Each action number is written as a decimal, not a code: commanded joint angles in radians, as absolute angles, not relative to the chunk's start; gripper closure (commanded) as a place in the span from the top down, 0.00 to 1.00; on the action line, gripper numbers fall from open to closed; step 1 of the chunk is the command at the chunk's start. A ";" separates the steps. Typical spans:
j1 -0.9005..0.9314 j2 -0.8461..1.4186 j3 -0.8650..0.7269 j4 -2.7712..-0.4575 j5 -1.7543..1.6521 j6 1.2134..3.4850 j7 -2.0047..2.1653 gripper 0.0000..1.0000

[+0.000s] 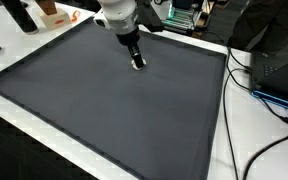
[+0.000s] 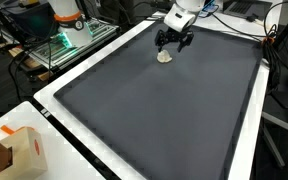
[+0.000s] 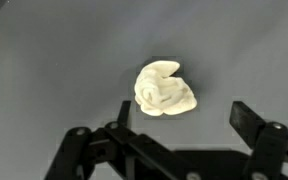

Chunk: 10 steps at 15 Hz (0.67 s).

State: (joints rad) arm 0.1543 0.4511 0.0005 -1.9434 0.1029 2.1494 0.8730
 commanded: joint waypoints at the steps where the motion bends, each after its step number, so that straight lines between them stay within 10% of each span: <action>1: 0.148 0.457 0.001 -1.980 0.139 2.183 0.890 1.00; 5: 0.148 0.464 0.000 -1.986 0.151 2.179 0.900 0.96; 6: 0.148 0.463 0.000 -1.989 0.154 2.178 0.902 0.73; 10: 0.150 0.463 -0.003 -1.991 0.152 2.177 0.915 0.55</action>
